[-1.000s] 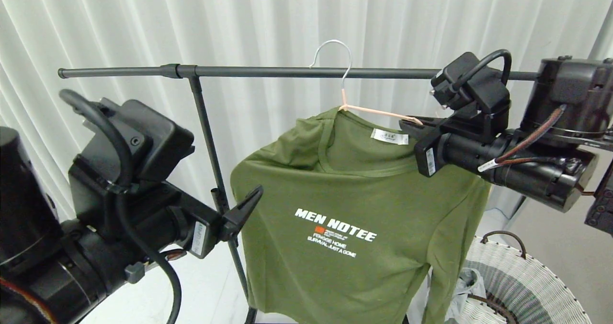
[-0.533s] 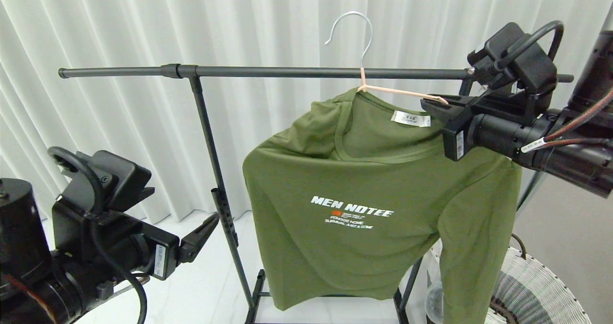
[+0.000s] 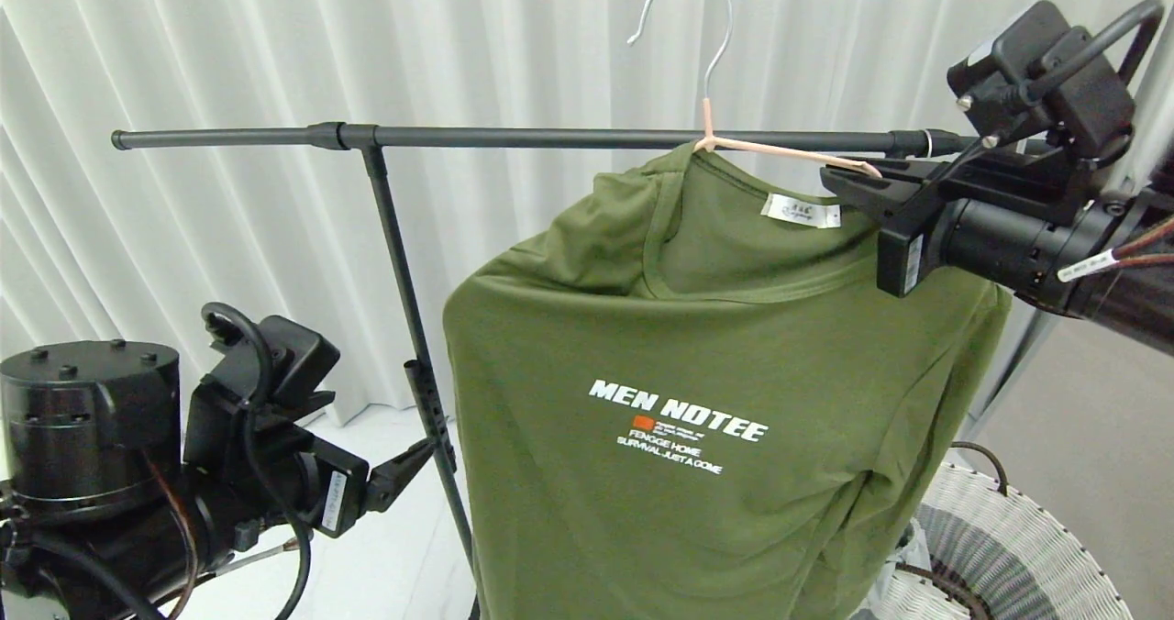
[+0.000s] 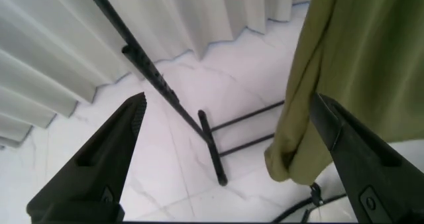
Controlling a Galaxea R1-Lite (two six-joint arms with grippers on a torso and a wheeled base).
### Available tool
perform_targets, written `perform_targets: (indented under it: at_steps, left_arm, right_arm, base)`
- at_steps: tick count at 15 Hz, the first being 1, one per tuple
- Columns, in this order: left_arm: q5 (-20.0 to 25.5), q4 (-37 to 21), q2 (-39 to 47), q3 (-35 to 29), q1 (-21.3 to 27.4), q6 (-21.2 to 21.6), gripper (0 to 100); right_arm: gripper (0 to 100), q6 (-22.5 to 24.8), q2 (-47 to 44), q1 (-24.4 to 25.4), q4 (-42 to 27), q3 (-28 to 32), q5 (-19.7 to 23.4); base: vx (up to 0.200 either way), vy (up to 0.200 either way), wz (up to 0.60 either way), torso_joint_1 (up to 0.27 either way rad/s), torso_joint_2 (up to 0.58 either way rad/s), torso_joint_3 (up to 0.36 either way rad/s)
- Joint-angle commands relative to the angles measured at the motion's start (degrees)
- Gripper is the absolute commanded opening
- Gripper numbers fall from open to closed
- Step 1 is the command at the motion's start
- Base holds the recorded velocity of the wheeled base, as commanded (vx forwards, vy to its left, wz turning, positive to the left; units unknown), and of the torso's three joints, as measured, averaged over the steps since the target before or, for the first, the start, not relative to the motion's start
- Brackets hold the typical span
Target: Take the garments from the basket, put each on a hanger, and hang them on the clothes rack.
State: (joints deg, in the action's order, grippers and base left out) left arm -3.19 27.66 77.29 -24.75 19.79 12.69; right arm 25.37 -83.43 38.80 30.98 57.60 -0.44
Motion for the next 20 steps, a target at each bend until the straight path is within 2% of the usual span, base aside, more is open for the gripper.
perform_targets:
  at_steps: [1, 4, 8, 13, 16, 19, 20]
  left_arm:
    - [1.4, 0.0, 1.7, 0.1, -0.3, -1.2, 100]
    - [2.6, 0.0, 3.0, 0.0, -0.9, -2.2, 100]
    - [2.9, 0.6, 5.0, -0.8, -4.4, -2.2, 100]
    - [7.9, 2.9, 4.5, -0.7, -4.2, -2.1, 100]
    - [8.5, 2.9, 4.2, -0.7, -4.1, -2.2, 100]
    - [13.6, 2.9, 1.6, 1.5, -2.9, -2.0, 100]
    - [13.8, 2.9, 1.4, 2.5, -2.9, -1.7, 100]
  right_arm:
    - [0, 0.0, 0.6, 0.7, 0.0, -0.2, 0.1]
    - [0, -0.1, 1.0, 1.7, 0.1, 0.0, 0.5]
    - [0, -0.1, 1.5, 2.2, 0.3, -0.1, 0.8]
    - [0, -0.1, 1.3, 4.3, 0.3, -0.1, 0.7]
    - [0, -0.1, 1.4, 5.0, 0.2, -0.2, 0.7]
    - [0, -0.1, 1.3, 5.1, 0.2, 0.1, 0.5]
    - [0, -0.2, 1.3, 4.8, 0.2, 0.1, 0.4]
  base:
    - [0.000, 0.000, 0.00, 0.000, 0.00, 0.000]
    - [0.000, 0.000, 0.00, 0.000, 0.00, 0.000]
    - [0.000, 0.000, 0.00, 0.000, 0.00, 0.000]
    - [0.000, 0.000, 0.00, 0.000, 0.00, 0.000]
    - [0.000, 0.000, 0.00, 0.000, 0.00, 0.000]
    - [0.000, 0.000, 0.00, 0.000, 0.00, 0.000]
    - [0.000, 0.000, 0.00, 0.000, 0.00, 0.000]
